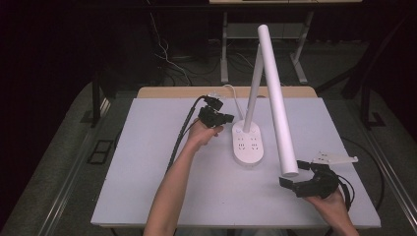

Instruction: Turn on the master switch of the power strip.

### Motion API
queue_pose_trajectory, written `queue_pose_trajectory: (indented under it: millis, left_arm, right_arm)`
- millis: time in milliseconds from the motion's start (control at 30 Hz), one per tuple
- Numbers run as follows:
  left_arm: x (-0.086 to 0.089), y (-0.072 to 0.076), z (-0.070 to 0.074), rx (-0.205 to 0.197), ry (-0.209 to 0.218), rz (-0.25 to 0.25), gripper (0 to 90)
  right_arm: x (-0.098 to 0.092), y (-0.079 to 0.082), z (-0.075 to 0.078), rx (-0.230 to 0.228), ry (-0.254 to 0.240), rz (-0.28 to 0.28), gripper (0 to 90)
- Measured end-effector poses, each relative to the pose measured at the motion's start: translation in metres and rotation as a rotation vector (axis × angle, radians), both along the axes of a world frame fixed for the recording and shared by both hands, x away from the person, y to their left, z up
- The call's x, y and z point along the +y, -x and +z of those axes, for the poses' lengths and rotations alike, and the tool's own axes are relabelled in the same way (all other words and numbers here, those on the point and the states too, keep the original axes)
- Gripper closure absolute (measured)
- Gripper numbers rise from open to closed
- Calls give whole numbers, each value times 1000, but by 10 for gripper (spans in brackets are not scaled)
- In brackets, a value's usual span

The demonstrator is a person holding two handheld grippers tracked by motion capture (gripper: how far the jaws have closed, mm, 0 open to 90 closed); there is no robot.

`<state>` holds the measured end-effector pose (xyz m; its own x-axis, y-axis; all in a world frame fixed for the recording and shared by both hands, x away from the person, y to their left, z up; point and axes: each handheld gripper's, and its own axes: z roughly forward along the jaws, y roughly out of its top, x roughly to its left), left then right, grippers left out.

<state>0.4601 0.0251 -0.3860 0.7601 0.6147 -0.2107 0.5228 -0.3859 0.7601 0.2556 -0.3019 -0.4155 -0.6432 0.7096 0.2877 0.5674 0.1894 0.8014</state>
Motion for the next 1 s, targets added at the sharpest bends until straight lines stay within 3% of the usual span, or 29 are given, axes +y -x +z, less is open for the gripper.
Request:
queue_pose_trajectory:
  millis: [167, 233, 433, 500, 633, 733, 900, 1000]
  left_arm:
    - [10, 3, 8, -7, 18, 7, 878]
    - [15, 3, 11, 12, 21, -9, 773]
    - [28, 9, 22, 4, 13, -26, 486]
    - [34, 13, 24, -2, 31, -35, 405]
    - [47, 18, 26, 2, 64, -31, 279]
    - [55, 22, 28, -2, 70, 0, 201]
    - [67, 30, 28, 27, 95, 26, 6]
    - [73, 35, 31, 22, 91, 33, 0]
  right_arm:
    - [0, 0, 0, -4, 0, -2, 1]
    - [0, 0, 0, -5, 0, -2, 2]
    - [-1, 0, 0, -5, -4, -5, 2]
    - [0, 1, 0, -5, -4, -5, 2]
    - [-1, 1, 0, -4, -12, -9, 2]
    - [-1, 1, 0, -1, -10, -8, 2]
    - [-1, 1, 0, -4, -10, -8, 2]
    - [-1, 1, 0, -6, -9, -8, 2]
